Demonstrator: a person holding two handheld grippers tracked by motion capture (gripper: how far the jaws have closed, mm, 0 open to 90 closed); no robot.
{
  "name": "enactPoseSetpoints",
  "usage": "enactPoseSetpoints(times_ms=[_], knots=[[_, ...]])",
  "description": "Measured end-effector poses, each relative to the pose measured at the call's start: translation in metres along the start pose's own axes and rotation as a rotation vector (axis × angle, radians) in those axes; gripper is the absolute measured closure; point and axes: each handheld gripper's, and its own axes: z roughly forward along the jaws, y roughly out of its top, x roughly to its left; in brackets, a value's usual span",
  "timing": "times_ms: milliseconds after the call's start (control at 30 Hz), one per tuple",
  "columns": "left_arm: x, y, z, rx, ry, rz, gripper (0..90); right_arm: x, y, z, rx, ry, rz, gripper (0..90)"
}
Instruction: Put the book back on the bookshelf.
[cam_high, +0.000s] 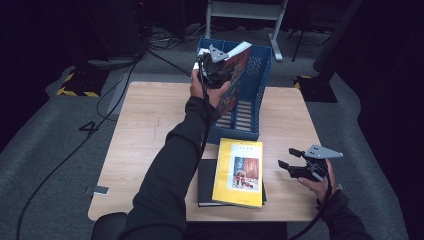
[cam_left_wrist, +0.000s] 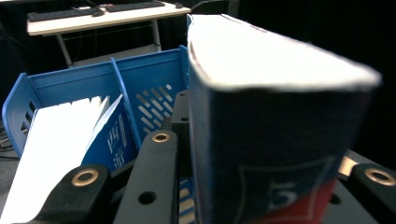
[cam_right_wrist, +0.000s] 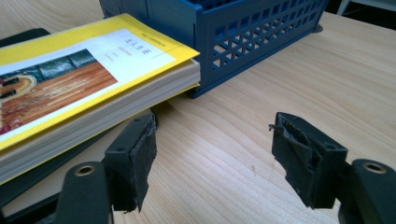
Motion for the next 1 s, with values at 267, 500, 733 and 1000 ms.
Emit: enactPoseSetpoints(times_ms=[267,500,733,1000], knots=[[-0.001,0.001,0.024,0.025,0.082,-0.006,74.1,0.003,0.000,0.001,0.011,0.006,-0.014,31.4],[-0.003,-0.002,0.043,0.020,0.116,0.021,74.0,0.006,0.001,0.001,0.022,0.012,-0.033,31.9],[-0.003,-0.006,0.056,0.002,0.140,0.009,74.0,0.006,0.002,0.000,0.014,0.005,-0.036,32.1],[0.000,-0.024,0.071,0.022,0.145,-0.024,74.0,0.007,0.001,0.001,0.017,0.005,-0.041,32.1]])
